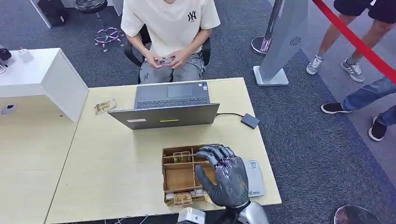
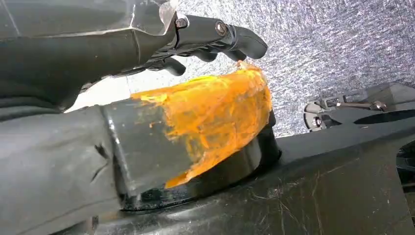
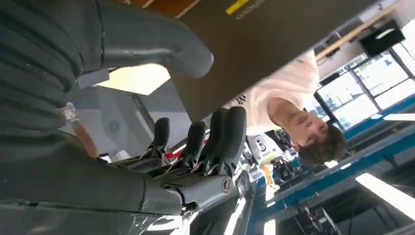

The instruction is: Pass the card to the sensor for recognition and then transmit it.

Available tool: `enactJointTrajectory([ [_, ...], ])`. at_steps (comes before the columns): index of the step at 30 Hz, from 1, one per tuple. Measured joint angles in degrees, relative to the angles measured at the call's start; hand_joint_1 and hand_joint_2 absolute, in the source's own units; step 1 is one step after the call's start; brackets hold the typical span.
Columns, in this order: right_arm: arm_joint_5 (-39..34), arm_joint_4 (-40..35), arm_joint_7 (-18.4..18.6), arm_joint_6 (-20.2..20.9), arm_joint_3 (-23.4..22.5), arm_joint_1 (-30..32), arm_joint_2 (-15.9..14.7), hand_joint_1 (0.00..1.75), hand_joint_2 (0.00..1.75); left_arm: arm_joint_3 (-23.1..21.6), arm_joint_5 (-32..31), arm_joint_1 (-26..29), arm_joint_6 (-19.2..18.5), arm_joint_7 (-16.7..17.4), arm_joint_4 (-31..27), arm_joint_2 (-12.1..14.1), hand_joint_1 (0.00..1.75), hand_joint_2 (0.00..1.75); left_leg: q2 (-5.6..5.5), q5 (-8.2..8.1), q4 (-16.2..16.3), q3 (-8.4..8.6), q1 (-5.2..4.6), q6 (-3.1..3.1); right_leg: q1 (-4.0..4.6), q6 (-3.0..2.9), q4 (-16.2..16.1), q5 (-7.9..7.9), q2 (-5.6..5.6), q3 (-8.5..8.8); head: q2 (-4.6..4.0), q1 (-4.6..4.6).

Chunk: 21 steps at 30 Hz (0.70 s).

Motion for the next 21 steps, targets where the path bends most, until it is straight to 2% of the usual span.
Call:
enactJointTrajectory([
  [7,2.5,3.1,2.7,0.0,0.0,-0.9,-1.3,0.65,1.75,0.0,0.2,0.0,0.0,0.0,0.0,0.0,0.00,0.00,0.00,0.00,0.0,0.00,0.00,0.00,0.00,0.00,0.0,0.00,0.00,0.00,0.00,0.00],
  [9,2.8,4.2,3.2,0.0,-0.1,-1.2,-1.7,0.79,1.75,0.0,0.3,0.0,0.0,0.0,0.0,0.0,0.00,0.00,0.00,0.00,0.0,0.00,0.00,0.00,0.00,0.00,0.0,0.00,0.00,0.00,0.00,0.00],
  [11,3.2,5.0,3.6,0.0,-0.2,-1.4,-2.0,0.75,1.75,0.0,0.5,0.0,0.0,0.0,0.0,0.0,0.00,0.00,0.00,0.00,0.0,0.00,0.00,0.00,0.00,0.00,0.0,0.00,0.00,0.00,0.00,0.00],
  [13,3.4,5.5,3.8,0.0,-0.3,-1.5,-2.2,0.59,1.75,0.0,0.5,0.0,0.0,0.0,0.0,0.0,0.00,0.00,0.00,0.00,0.0,0.00,0.00,0.00,0.00,0.00,0.0,0.00,0.00,0.00,0.00,-0.02],
  [14,3.4,5.8,3.8,0.0,-0.3,-1.6,-2.3,0.58,1.75,0.0,0.6,0.0,0.0,0.0,0.0,0.0,0.00,0.00,0.00,0.00,0.0,0.00,0.00,0.00,0.00,0.00,0.0,0.00,0.00,0.00,0.00,0.00],
  [15,3.5,6.1,3.8,0.0,-0.5,-1.7,-2.4,0.72,1.75,0.0,0.7,0.0,0.0,0.0,0.0,0.0,0.00,0.00,0.00,0.00,0.0,0.00,0.00,0.00,0.00,0.00,0.0,0.00,0.00,0.00,0.00,-0.02],
  [17,3.5,6.6,3.8,0.0,-1.0,-1.8,-2.5,0.70,1.75,0.0,0.7,0.0,0.0,0.0,0.0,0.0,0.00,0.00,0.00,0.00,0.0,0.00,0.00,0.00,0.00,0.00,0.0,0.00,0.00,0.00,0.00,0.00],
  [18,3.7,6.7,3.8,0.0,-1.2,-1.8,-2.6,0.56,1.75,0.0,0.8,0.0,0.0,0.0,0.0,0.0,0.00,0.00,0.00,0.00,0.0,0.00,0.00,0.00,0.00,0.00,0.0,0.00,0.00,0.00,0.00,-0.02],
  [19,3.7,6.9,3.8,0.0,-1.4,-1.9,-2.7,0.52,1.75,0.0,0.8,0.0,0.0,0.0,0.0,0.0,0.00,0.00,0.00,0.00,0.0,0.00,0.00,0.00,0.00,0.00,0.0,0.00,0.00,0.00,0.00,0.00],
  [21,3.7,7.2,3.8,0.0,-1.8,-2.0,-2.7,0.52,1.75,0.0,0.8,0.0,0.0,0.0,0.0,0.0,0.00,0.00,0.00,0.00,0.0,0.00,0.00,0.00,0.00,0.00,0.0,0.00,0.00,0.00,0.00,0.00],
])
